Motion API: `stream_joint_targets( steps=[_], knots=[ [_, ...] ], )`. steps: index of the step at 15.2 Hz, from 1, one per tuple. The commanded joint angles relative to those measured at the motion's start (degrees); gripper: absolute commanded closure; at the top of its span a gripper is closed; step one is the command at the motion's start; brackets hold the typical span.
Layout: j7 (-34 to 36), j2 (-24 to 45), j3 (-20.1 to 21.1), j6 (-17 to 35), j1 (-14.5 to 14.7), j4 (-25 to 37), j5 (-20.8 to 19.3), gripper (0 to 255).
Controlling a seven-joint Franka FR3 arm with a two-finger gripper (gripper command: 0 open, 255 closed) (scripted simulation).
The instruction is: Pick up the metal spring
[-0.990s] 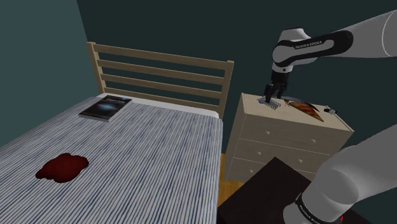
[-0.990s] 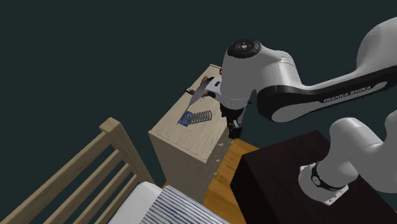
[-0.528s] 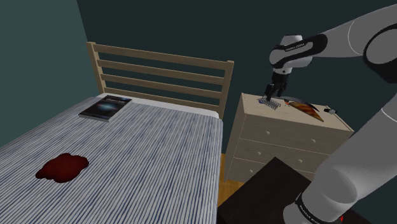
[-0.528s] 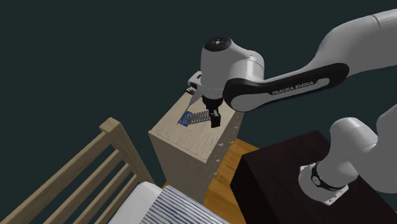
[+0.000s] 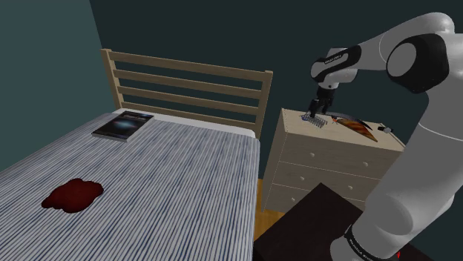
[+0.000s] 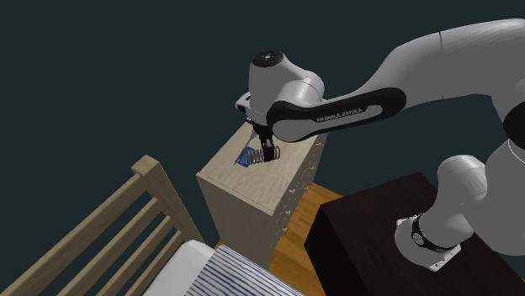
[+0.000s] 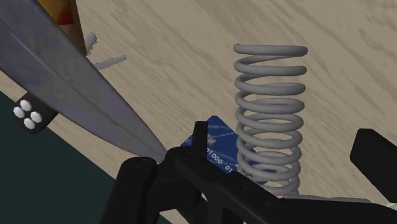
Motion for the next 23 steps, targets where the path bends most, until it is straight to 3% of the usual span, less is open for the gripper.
stream_joint_targets(
  steps=[1,6,7,16,23],
  knots=[
    [-0.4,0.9,0.0,1.3,-0.2,-0.5,0.5,0],
    [-0.8,2.1,0.1,3.9,-0.4,-1.9,1.2,0],
    [-0.7,2.1,0.1,3.9,-0.3,-2.0,1.1,255],
    [-0.8,2.1,0.1,3.9,-0.4,-1.9,1.2,255],
    [-0.2,-0.1,-0.1,-1.1,-0.1,1.1,0.0,255]
  ],
)
